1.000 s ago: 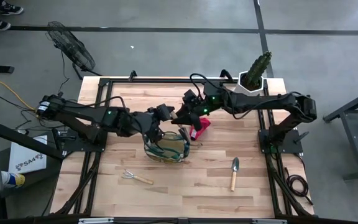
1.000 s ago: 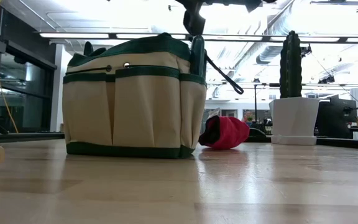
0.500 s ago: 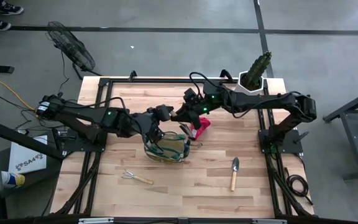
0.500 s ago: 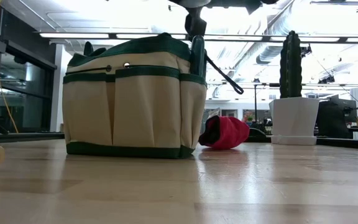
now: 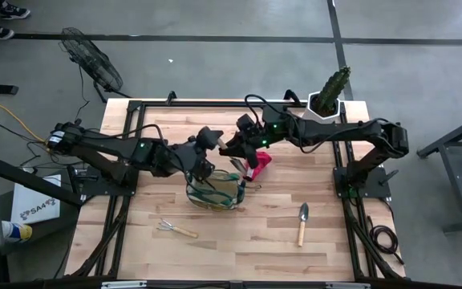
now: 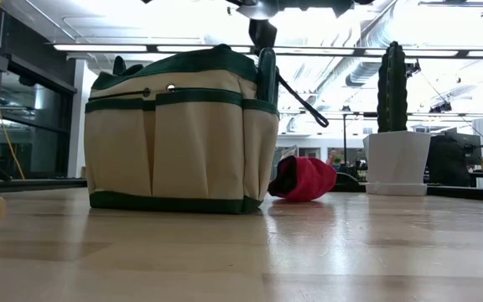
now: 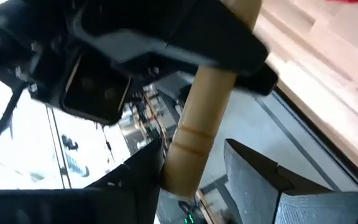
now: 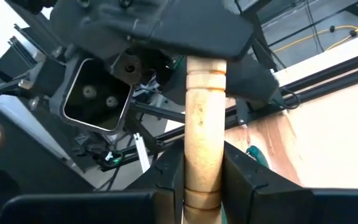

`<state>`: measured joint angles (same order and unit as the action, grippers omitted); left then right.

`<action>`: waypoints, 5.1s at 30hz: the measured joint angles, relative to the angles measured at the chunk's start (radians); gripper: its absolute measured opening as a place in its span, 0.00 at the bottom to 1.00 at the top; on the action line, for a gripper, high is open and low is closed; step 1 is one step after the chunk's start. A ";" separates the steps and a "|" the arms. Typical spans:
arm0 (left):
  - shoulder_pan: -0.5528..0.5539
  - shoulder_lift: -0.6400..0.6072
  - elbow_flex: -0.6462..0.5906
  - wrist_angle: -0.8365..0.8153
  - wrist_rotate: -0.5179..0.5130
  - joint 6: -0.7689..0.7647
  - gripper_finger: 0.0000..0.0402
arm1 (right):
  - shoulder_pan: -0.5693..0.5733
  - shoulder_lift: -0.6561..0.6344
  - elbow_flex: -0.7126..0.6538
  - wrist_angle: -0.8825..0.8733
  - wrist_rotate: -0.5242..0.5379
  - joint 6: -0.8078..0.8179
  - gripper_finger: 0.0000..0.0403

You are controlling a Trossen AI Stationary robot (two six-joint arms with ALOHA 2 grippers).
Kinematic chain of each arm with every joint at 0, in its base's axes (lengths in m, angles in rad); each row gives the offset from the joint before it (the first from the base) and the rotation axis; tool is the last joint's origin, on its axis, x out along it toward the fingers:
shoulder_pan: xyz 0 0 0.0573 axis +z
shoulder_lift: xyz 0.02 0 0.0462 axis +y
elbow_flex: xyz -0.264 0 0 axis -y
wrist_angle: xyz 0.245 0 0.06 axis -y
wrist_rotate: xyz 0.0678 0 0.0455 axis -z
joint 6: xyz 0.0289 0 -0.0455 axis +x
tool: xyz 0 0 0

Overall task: Pick & Place Garden tools in Gardening bag
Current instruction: Put the left light brown trowel into the gardening bag

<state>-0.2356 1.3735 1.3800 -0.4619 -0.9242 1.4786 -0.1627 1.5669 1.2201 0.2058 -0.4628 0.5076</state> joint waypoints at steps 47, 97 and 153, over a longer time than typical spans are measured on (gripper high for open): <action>0.319 -0.046 0.388 -0.327 0.666 -2.094 0.42 | 0.268 -0.040 0.000 0.028 1.358 -0.566 0.15; 0.497 0.299 0.736 -0.514 0.942 -2.314 0.42 | 0.252 -0.037 -0.001 0.030 1.450 -0.880 0.15; 0.497 0.316 0.735 -0.527 0.975 -2.295 0.16 | 0.238 -0.039 -0.001 -0.023 1.428 -0.826 0.15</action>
<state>0.2615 1.6897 2.1151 -0.9888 0.0509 -0.8162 0.0757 1.5276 1.2194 0.1825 0.9649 -0.3187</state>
